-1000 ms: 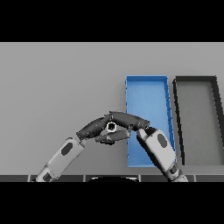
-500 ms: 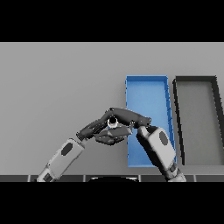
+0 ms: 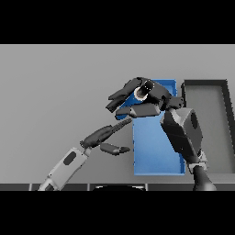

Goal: Pick up the blue pipe and place it into the blue bin.

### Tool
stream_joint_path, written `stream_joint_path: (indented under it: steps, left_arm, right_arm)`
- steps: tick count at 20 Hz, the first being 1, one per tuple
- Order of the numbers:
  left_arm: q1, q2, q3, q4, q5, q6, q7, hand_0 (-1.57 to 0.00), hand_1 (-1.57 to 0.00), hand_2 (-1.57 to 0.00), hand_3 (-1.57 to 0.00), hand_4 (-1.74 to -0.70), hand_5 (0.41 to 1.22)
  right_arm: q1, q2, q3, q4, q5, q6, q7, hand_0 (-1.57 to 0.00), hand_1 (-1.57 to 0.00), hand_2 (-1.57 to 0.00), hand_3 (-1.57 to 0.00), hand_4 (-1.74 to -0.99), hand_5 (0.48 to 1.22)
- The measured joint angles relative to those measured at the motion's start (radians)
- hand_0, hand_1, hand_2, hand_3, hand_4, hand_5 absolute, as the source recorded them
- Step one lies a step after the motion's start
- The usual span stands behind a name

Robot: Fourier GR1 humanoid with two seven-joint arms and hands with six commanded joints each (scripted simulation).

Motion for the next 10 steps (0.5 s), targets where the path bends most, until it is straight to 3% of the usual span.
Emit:
stream_joint_path:
  steps: [3,5,10]
  left_arm:
    - [0.006,0.005,-0.007,-0.018,-0.007,0.001,-0.017,0.00,0.00,0.00,0.00,-0.90,0.495]
    - [0.016,0.010,-0.003,-0.018,0.005,-0.007,-0.017,0.00,0.00,0.00,0.00,-0.91,0.491]
    - [0.002,0.012,0.012,-0.009,0.014,-0.009,-0.007,0.00,0.00,0.00,0.00,-0.91,0.489]
  right_arm:
    - [-0.100,-0.055,-0.066,0.068,0.018,-0.062,-0.031,-1.57,-1.57,-1.57,-1.57,-1.730,1.110]
    - [-0.164,-0.093,-0.104,0.174,0.080,-0.087,-0.053,-1.57,-1.57,-1.57,-1.57,-1.734,1.127]
    - [-0.114,-0.152,-0.158,0.377,0.223,-0.099,-0.050,-1.57,-1.57,-1.57,-1.57,-1.739,1.124]
